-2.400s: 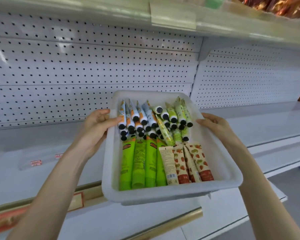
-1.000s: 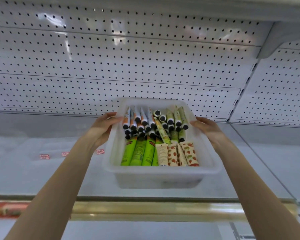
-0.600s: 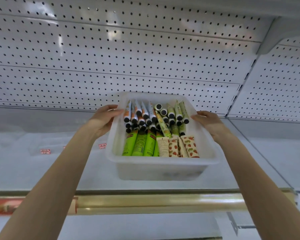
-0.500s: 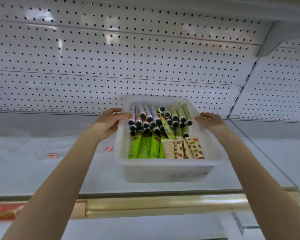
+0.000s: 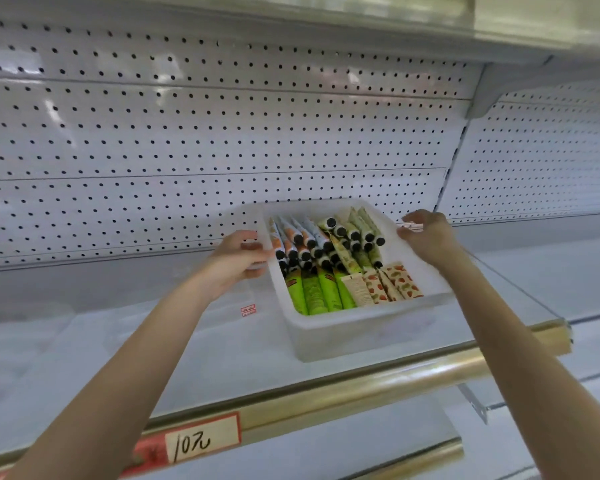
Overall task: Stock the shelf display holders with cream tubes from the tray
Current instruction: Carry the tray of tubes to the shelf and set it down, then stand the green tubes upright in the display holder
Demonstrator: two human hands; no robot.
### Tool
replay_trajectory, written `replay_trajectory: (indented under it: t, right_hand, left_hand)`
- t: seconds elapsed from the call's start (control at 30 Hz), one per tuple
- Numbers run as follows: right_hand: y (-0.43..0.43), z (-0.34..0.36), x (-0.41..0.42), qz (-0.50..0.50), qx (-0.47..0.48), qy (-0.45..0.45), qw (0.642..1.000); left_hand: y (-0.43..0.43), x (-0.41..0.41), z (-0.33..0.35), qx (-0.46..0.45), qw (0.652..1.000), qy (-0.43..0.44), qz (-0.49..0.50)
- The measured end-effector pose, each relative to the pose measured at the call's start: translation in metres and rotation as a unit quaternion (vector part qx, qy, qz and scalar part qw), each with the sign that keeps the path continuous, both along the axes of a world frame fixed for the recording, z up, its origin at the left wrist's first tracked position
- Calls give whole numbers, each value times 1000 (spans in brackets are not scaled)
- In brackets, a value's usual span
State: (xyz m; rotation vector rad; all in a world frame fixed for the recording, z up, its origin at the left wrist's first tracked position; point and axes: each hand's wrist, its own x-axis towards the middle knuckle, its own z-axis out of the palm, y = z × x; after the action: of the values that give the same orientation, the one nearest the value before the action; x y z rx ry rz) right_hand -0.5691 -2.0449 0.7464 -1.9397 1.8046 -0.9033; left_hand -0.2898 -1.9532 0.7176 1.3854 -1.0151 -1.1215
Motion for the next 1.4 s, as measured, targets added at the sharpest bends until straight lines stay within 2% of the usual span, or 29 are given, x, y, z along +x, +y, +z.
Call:
replay_trajectory:
  t: [0.07, 0.13, 0.23, 0.3, 0.37, 0.53, 0.67, 0.77, 0.9, 1.23, 1.4]
  right_hand:
    - [19, 5, 15, 43, -10, -58, 997]
    - [36, 6, 30, 114, 75, -187, 973]
    - [46, 1, 48, 187, 256, -359, 878]
    - [42, -5, 57, 204, 336, -389, 833]
    - [36, -11, 66, 221, 381, -370, 818]
    - [19, -29, 90, 247, 423, -247, 836]
    - [8, -35, 106, 254, 450, -240, 822]
    - [0, -32, 114, 228, 466, -251, 817]
    - [-4, -31, 114, 225, 489, -212, 816]
    - [8, -38, 124, 263, 342, -5, 902]
    - [11, -46, 132, 264, 305, 33, 914]
  left_hand:
    - [7, 2, -1, -12, 1000, -10, 1]
    - [14, 3, -3, -27, 999, -32, -1]
    - [25, 7, -7, -53, 996, -75, -11]
    - [30, 7, -9, -61, 995, -82, -8]
    - [34, 5, -10, -63, 994, -85, -8]
    - [35, -5, -10, -84, 986, -144, 9]
    - [34, -12, -10, -88, 978, -188, 12]
    - [35, -12, -11, -88, 977, -195, 22]
    - [37, -9, -13, -91, 977, -190, 25]
    - [32, -6, -14, -84, 978, -192, 20]
    - [30, -10, -17, -62, 978, -198, 6]
